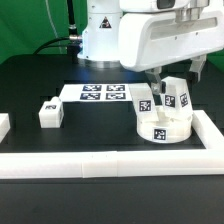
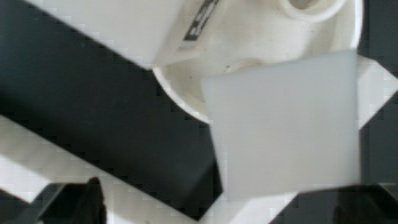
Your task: Assemble stool
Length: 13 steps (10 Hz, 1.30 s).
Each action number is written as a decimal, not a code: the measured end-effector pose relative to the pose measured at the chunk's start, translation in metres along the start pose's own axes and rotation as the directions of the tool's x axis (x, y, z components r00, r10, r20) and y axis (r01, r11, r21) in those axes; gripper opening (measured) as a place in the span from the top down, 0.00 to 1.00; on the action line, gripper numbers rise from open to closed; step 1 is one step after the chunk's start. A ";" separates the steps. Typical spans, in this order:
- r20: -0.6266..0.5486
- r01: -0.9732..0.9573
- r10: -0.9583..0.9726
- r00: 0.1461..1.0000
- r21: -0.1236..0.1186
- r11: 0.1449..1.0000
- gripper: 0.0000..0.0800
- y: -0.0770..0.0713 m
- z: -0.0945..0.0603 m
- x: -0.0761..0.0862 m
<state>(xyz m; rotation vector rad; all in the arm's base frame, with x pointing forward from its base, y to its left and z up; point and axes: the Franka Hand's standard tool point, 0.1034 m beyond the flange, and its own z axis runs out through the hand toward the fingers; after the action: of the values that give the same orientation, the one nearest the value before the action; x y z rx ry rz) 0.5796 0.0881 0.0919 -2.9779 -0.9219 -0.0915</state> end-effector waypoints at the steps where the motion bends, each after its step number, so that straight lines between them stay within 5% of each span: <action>1: 0.003 -0.014 0.014 1.000 0.002 1.000 0.19 -0.003 0.003 -0.002; 3: 0.003 -0.028 0.028 1.000 0.004 1.000 0.19 -0.006 0.003 -0.001; 4: 0.003 -0.035 0.035 0.999 0.004 0.999 0.30 -0.007 0.003 0.000; 5: 0.002 -0.040 0.040 0.999 0.004 0.999 0.30 -0.007 0.003 0.000; 8: -0.008 -0.066 0.066 0.998 0.004 0.998 0.94 -0.013 -0.002 0.008; 13: -0.005 -0.042 0.042 0.999 -0.001 0.999 1.00 -0.015 -0.004 0.009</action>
Offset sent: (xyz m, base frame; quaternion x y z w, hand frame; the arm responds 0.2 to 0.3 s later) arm -0.0040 0.0076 -0.0006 0.0024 -0.0079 0.0161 0.9998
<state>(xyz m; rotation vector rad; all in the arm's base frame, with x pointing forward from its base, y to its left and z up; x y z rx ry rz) 0.5788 0.1052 0.0966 -2.9949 -0.8585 -0.0994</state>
